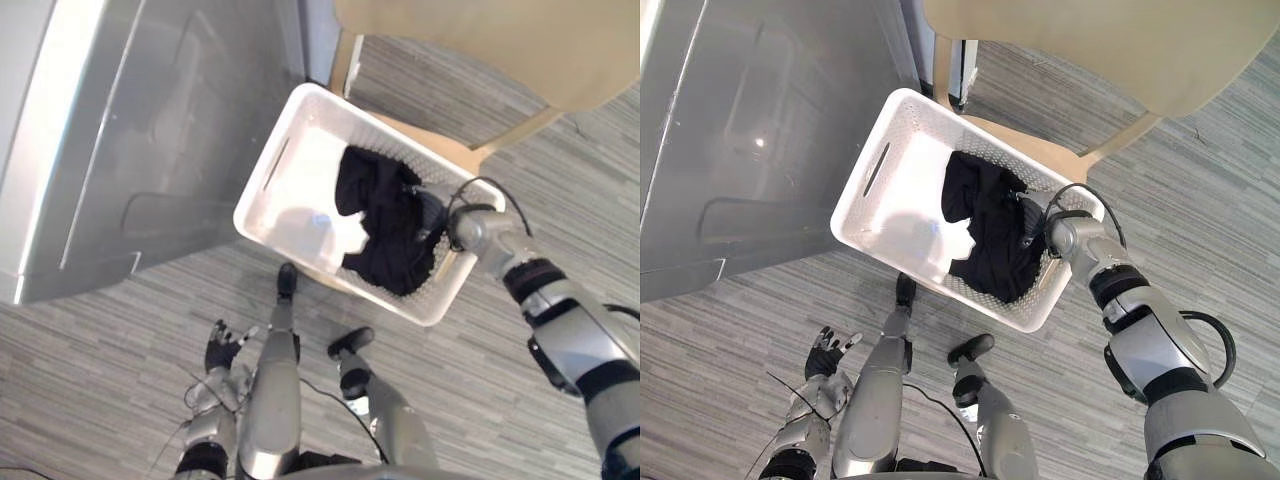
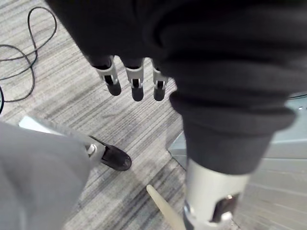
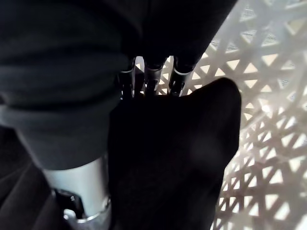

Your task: Pick up the laundry basket with both hands and put the clothes into the washing machine.

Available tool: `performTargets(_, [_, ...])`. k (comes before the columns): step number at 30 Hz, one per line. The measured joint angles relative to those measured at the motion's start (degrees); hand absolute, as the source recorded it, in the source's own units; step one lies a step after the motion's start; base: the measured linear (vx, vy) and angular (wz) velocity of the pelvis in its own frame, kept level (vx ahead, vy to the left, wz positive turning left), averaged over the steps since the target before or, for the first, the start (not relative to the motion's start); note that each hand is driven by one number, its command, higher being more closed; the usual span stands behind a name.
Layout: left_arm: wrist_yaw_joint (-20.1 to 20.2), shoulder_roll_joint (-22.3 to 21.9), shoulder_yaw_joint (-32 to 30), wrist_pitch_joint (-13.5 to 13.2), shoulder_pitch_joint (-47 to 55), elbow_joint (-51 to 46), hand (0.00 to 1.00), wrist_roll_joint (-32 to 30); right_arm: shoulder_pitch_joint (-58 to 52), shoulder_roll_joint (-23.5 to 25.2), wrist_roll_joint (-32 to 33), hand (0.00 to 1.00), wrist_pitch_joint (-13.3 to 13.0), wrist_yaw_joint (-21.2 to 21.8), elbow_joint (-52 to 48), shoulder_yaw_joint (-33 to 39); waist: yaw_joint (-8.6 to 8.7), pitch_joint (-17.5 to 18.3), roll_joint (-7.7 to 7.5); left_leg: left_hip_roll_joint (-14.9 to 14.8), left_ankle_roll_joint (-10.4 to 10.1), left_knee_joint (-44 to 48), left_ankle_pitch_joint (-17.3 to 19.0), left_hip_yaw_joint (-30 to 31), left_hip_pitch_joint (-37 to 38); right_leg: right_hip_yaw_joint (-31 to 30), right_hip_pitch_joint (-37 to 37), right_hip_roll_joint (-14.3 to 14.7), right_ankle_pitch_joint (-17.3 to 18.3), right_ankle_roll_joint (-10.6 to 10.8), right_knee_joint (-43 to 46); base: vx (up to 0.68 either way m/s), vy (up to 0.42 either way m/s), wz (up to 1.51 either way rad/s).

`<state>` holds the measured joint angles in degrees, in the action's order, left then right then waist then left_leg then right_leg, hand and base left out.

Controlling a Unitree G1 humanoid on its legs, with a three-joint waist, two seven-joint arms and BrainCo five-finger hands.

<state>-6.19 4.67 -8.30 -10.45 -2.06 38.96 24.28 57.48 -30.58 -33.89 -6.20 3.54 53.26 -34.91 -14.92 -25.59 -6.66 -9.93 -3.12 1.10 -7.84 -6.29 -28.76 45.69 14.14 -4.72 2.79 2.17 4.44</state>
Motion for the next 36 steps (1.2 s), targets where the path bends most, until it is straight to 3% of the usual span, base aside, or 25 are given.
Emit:
performTargets(6, [0.1, -0.6, 1.5, -0.2, 0.0, -2.7, 0.00, 4.8, 4.6, 0.4, 0.0, 0.00, 0.4, -2.6, 1.8, -0.1, -0.08, -0.6, 0.11, -0.2, 0.0, 0.2, 0.0, 1.5, -2.4, 1.9, 1.5, 0.4, 0.0, 0.0, 0.4, 0.00, 0.052, 0.12])
performTargets(7, [0.1, -0.9, 1.5, -0.2, 0.0, -3.4, 0.00, 5.1, 5.2, 0.4, 0.0, 1.00, 0.8, -2.7, 1.8, -0.1, -0.13, -0.6, 0.12, -0.2, 0.0, 0.3, 0.0, 1.5, -2.8, 2.6, 1.7, 0.4, 0.0, 0.0, 0.6, 0.00, 0.077, 0.16])
performTargets(12, [1.2, -1.8, 1.9, -0.1, 0.0, -7.0, 0.00, 5.4, 6.1, 1.0, 0.2, 1.00, 2.7, -2.7, 1.5, 0.1, -0.60, -0.7, 0.14, -0.6, 0.0, 1.4, 0.0, 1.5, -3.8, 3.4, 2.1, 0.3, 0.0, 0.0, 2.1, -0.01, 0.076, 0.07])
performTargets(15, [1.3, -2.5, 2.7, 0.0, 0.0, -8.6, 0.00, 5.4, 5.6, 1.2, 1.1, 1.00, 3.5, -2.7, 1.4, 0.5, -1.96, -0.8, 0.25, -1.5, 0.0, 2.3, 0.0, 1.4, -3.8, 4.7, 2.1, 0.3, 0.0, 0.0, 4.1, -0.01, 0.043, 0.03])
performTargets(17, [1.2, -2.9, 2.9, 0.0, 0.0, -8.8, 0.00, 5.3, 4.6, 1.9, 3.0, 1.00, 3.9, -2.4, 1.3, 0.8, -1.83, -1.3, 0.87, -2.6, 0.0, 3.1, 0.0, 1.4, -3.4, 5.1, 2.7, -0.5, 0.1, 0.0, 9.0, 0.02, 0.043, -0.01])
performTargets(18, [1.2, -3.5, 3.2, 0.0, -0.1, -9.2, 0.00, 5.2, 3.3, 2.1, 4.0, 1.00, 3.8, -2.3, 0.8, 1.2, -2.37, -1.8, 1.66, -4.0, 0.0, 3.2, 0.0, 1.6, -2.7, 5.6, 4.8, -1.5, 2.7, 0.5, 12.4, -0.01, -0.011, -0.15])
performTargets(19, [1.2, -3.5, 3.2, 0.1, -0.4, -9.1, 0.00, 4.8, 1.6, 2.0, 5.0, 1.00, 3.6, -2.3, -0.9, 1.9, -2.65, -1.7, 1.61, -4.1, 0.0, 3.5, 0.0, 1.5, -2.6, 5.6, 4.9, -0.7, 2.8, 1.5, 2.8, -0.03, -0.053, -0.06])
performTargets(20, [1.2, -3.5, 3.2, 0.1, -0.4, -9.2, 0.00, 4.5, 0.8, 2.0, 5.5, 1.00, 3.5, -2.2, -1.4, 2.8, -2.50, -1.7, 1.55, -3.6, 0.0, 3.7, 0.0, 1.5, -2.5, 5.6, 4.8, -0.8, 0.4, 1.2, -2.4, -0.05, -0.138, 0.33])
performTargets(21, [1.2, -3.5, 3.2, 0.1, -0.5, -9.3, 0.00, 3.9, -0.7, 1.9, 6.6, 1.00, 3.7, -2.2, -2.9, 3.8, -1.76, -1.7, 1.36, -2.1, -0.6, 4.5, 0.5, 1.5, -2.2, 5.4, 5.0, -2.4, -9.6, -0.7, -8.2, -0.07, -0.096, 0.29])
performTargets(23, [1.1, -3.2, 1.0, 0.2, -0.3, -8.6, 0.00, 3.5, -1.3, 4.1, 7.4, 1.00, 3.4, -2.2, -5.5, 4.1, -1.90, -2.2, 0.82, -3.9, -3.0, 13.4, 3.2, 0.4, -5.4, 3.0, 3.5, -1.6, -8.8, -2.6, -7.6, -0.04, 0.022, -0.21])
performTargets(24, [1.2, -2.8, 0.4, 0.1, -0.4, -8.6, 0.00, 3.0, -1.9, 4.5, 7.5, 1.00, 3.2, -2.2, -5.8, 4.4, -1.56, -2.1, 0.66, -3.5, -3.2, 13.5, 4.8, 0.6, -5.4, 2.1, 2.9, -1.6, -8.8, -2.6, -7.5, 0.05, 0.126, -0.46])
performTargets(25, [1.2, -2.7, 0.3, 0.2, -0.1, -8.5, 0.00, 2.1, -3.3, 4.5, 8.0, 1.00, 2.5, -2.1, -6.2, 5.1, -1.60, -1.9, 0.81, -1.8, -1.9, 7.3, 3.1, 1.3, -2.9, 1.5, 1.0, -1.1, -8.7, -2.6, -7.5, 0.06, 0.178, -0.58])
performTargets(26, [1.2, -3.1, 0.4, 0.2, 1.7, -8.4, 0.00, 1.9, -4.9, 4.5, 8.4, 1.00, 2.4, -2.1, -7.7, 5.5, -1.81, -1.0, 1.56, -0.7, 1.1, 2.6, -3.5, 1.3, -0.4, 0.5, -0.6, 0.5, -8.3, -2.1, -7.1, 0.06, 0.213, -0.56])
performTargets(27, [1.3, -2.6, 0.5, 0.3, 2.1, -7.9, 0.00, 1.8, -6.2, 4.6, 8.7, 1.00, 2.3, -2.2, -8.4, 6.4, -1.02, -0.2, 1.17, -1.1, 1.0, 2.7, -2.2, -1.0, 0.1, 0.4, -0.9, 0.3, -7.4, -1.8, -6.4, 0.06, 0.214, -0.22])
performTargets(28, [1.3, -1.9, 0.5, 0.5, 2.2, -7.0, 0.00, 1.4, -7.9, 4.1, 9.0, 1.00, 2.5, -2.1, -8.8, 8.3, -0.10, 1.0, -0.36, -0.6, 0.9, 1.7, -2.3, 0.0, 0.7, 0.5, -0.9, -0.6, -5.9, -0.9, -5.2, 0.09, 0.155, 0.23])
performTargets(30, [1.3, -1.5, 0.7, 0.7, 2.2, -6.1, 0.00, 0.8, -8.3, 3.6, 9.1, 1.00, 2.8, -2.1, -8.7, 11.0, 0.20, 1.9, -1.61, 0.0, 0.9, 0.9, -2.3, -0.2, 1.5, 0.8, -1.3, -1.3, -5.5, -0.7, -4.6, 0.08, 0.133, 0.21])
performTargets(33, [1.3, -1.7, 0.9, 1.0, 2.8, -5.5, 0.00, -0.2, -8.4, 3.1, 9.2, 1.00, 2.7, -2.1, -10.0, 14.7, 0.31, 2.2, -1.60, 1.0, 0.9, 0.8, -2.3, -0.3, 4.1, 0.5, -3.8, -2.4, -5.4, -0.5, -4.6, 0.01, 0.124, 0.09])
performTargets(36, [1.3, -1.6, 1.0, 1.2, 4.9, -5.1, 0.00, -0.4, -10.5, 3.2, 9.8, 1.00, 2.3, -2.4, -15.4, 18.6, 1.36, 6.1, -1.47, 1.1, 0.9, -0.8, -2.3, -1.1, 5.7, -0.4, -4.2, -2.7, -5.4, -0.4, -4.4, -0.03, 0.106, -0.07])
